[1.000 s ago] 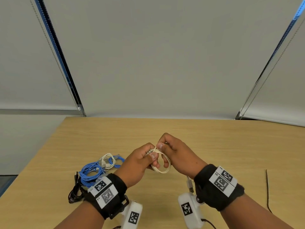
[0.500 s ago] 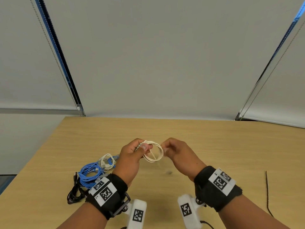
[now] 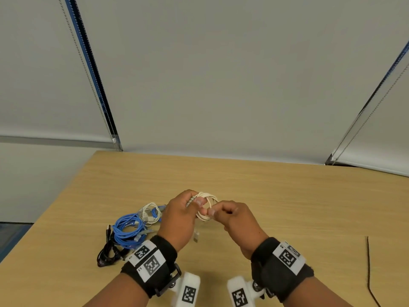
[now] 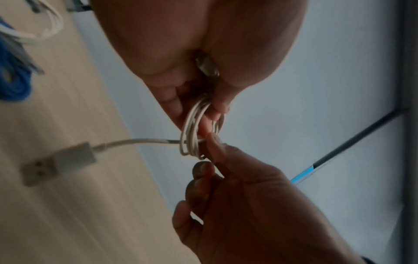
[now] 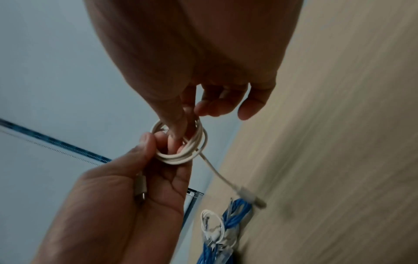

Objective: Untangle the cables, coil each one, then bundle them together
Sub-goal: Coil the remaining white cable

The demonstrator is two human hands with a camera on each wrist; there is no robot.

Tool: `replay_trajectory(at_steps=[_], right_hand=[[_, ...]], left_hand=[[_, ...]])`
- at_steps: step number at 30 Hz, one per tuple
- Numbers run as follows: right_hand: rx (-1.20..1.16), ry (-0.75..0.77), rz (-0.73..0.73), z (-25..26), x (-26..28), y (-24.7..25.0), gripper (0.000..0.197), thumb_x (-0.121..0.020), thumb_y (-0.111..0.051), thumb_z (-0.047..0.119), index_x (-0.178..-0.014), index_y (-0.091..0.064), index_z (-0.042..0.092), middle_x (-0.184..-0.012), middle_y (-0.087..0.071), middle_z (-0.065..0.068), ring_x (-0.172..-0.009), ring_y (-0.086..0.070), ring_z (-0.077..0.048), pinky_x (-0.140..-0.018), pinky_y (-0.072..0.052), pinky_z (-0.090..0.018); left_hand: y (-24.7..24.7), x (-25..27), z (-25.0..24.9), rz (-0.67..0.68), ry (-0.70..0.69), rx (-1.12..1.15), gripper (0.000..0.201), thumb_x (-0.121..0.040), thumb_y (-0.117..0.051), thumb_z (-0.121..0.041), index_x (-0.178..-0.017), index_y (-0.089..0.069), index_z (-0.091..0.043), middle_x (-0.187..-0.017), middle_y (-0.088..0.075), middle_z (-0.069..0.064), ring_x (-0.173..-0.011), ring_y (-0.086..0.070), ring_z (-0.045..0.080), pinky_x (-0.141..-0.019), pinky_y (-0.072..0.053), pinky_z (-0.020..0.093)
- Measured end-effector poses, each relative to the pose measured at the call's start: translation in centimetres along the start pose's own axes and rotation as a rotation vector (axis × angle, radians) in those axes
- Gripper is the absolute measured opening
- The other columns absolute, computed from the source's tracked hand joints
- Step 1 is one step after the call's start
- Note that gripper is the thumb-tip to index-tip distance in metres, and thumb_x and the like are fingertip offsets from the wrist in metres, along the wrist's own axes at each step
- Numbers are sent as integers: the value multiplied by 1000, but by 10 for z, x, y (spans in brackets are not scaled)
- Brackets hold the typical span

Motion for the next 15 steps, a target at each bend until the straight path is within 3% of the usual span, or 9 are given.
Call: replay_trajectory(at_steps=[1,3,5,7,10,12,13,15], right_hand=[[-57,-30,-12,-3,0,0,22,-95,-66,20,-75,-75,22,-85,-75,6,-77,-63,-6,-73,-44,-26],[-174,-86,-26,-8,-2,2,24,-96,-62,25,-73,-70,23,-83,-68,12,-81,-53,-10,-75,-41,-29],[-280,-136,10,-10,-4,3,28,-99,-58,29,-72,-64,25,-83,-63,10,-83,-49,-13,-73,-41,-30],[-321,-160,44,-10,-4,2,30,-102,-54,32,-73,-61,25,-85,-59,6,-80,-49,-13,-67,-41,-27],[-298,-136,79,-6,-6,3,31,-103,-53,38,-77,-58,22,-78,-56,4,-61,-45,-10,-54,-36,-25],[-227,-104,107,-2,-7,5,33,-101,-55,41,-74,-56,24,-68,-52,5,-51,-35,-9,-48,-31,-24],[-169,-87,116,-1,-8,7,33,-100,-57,41,-72,-55,23,-65,-50,5,-50,-33,-9,-47,-30,-23],[-23,-36,152,3,-9,13,29,-98,-62,35,-73,-57,20,-65,-53,3,-51,-37,-11,-47,-34,-23]], left_hand=[[1,-1,1,-11,6,-51,19,-97,-55,-31,-87,-70,-26,-80,-74,2,-78,-69,18,-75,-55,44],[4,-3,4,-45,4,-151,19,-100,-55,-24,-86,-68,-25,-74,-71,1,-65,-62,2,-66,-47,29],[6,-3,2,-58,-40,-231,17,-99,-57,-18,-84,-66,-21,-75,-65,2,-63,-60,-1,-62,-39,13],[7,-5,1,-57,-79,-266,15,-98,-58,-13,-85,-65,-18,-84,-61,0,-63,-61,-1,-61,-37,6],[8,-7,3,-53,-101,-325,14,-98,-58,-14,-86,-64,-17,-88,-58,-1,-62,-62,6,-63,-39,10],[9,-7,4,-52,-86,-354,14,-99,-58,-17,-86,-63,-18,-89,-57,-1,-68,-63,15,-68,-45,25],[10,-7,5,-54,-72,-356,14,-99,-57,-17,-86,-63,-19,-89,-57,-1,-71,-63,19,-69,-46,31],[12,-7,7,-60,-24,-314,17,-99,-56,-18,-85,-64,-23,-89,-61,0,-69,-63,19,-65,-46,30]])
Point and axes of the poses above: each hand's wrist, its own x-axis away from the middle knuckle, its own y-axis out of the back of the hand, z = x × y, the point moved 4 cm from there along -x, towards the middle knuckle
